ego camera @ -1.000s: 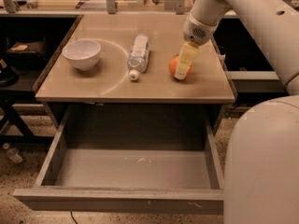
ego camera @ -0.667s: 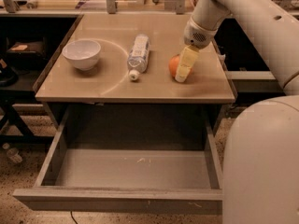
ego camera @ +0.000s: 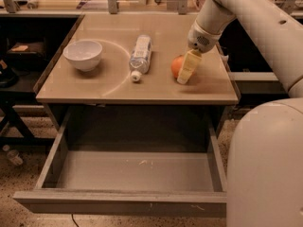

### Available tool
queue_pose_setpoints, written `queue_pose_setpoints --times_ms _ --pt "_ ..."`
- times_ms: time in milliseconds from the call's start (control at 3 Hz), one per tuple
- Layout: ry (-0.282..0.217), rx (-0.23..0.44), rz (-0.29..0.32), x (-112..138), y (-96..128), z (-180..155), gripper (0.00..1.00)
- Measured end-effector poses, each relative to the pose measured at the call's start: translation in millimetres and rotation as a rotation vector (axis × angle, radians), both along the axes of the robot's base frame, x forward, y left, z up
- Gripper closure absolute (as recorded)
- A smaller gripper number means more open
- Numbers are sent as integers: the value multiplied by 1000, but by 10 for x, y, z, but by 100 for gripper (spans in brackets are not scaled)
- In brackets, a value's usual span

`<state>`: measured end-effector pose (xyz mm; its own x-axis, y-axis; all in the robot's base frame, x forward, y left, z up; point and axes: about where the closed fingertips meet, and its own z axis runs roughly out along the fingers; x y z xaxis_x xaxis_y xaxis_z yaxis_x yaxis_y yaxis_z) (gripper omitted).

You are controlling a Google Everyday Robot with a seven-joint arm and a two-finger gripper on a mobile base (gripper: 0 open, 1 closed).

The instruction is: Place orange into top drawer

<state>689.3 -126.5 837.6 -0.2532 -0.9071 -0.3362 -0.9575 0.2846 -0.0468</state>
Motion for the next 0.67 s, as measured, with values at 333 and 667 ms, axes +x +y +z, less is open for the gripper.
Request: queue_pose_setpoints --times_ms 333,667 --pt "0 0 0 0 0 0 41" --pt "0 0 0 0 0 0 64"
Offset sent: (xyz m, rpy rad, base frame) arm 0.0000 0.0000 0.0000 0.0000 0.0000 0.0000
